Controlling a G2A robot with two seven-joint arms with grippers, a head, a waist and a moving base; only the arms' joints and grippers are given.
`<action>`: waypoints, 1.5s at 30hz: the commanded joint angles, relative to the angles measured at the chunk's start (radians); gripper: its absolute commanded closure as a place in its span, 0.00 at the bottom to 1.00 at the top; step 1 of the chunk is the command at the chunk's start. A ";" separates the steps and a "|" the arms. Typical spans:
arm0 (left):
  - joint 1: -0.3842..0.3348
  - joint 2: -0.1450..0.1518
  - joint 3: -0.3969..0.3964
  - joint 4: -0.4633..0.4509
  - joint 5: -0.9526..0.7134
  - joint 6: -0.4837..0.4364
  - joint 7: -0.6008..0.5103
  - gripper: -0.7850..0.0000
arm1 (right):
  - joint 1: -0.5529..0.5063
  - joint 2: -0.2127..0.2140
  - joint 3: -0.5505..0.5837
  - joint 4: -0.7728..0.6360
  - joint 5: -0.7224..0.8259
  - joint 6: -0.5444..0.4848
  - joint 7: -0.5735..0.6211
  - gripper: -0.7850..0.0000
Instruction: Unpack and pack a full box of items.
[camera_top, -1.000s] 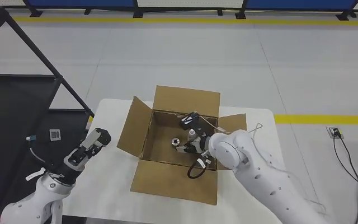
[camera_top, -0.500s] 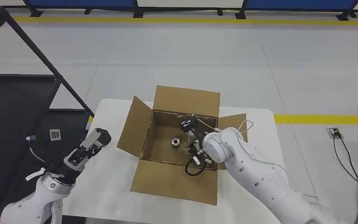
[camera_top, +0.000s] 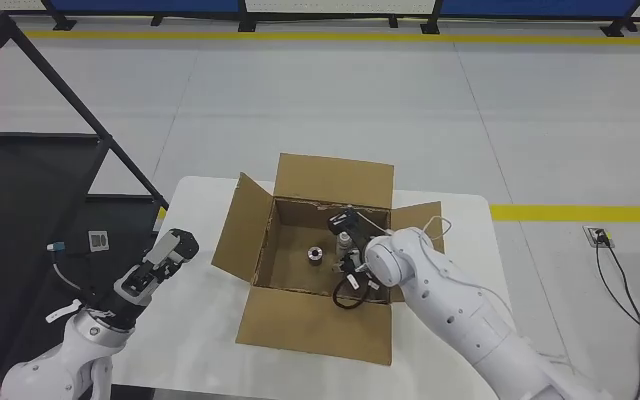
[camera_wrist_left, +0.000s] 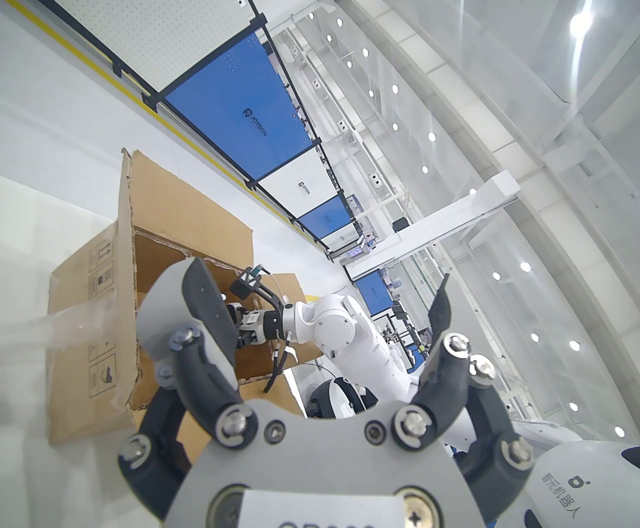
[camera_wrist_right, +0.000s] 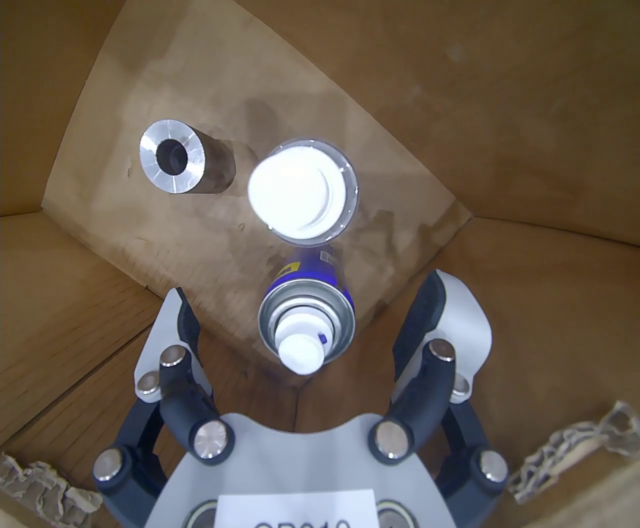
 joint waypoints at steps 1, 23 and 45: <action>0.000 0.000 0.000 0.000 0.000 0.000 0.000 0.00 | 0.003 -0.004 0.000 0.018 0.005 -0.009 0.000 0.00; 0.000 0.000 0.000 0.000 0.000 0.000 0.000 0.00 | -0.085 0.021 0.111 -0.168 -0.041 -0.043 0.043 1.00; 0.000 0.000 0.000 0.000 0.000 0.000 0.000 0.00 | -0.758 0.154 0.825 -1.158 -0.282 0.233 -0.051 1.00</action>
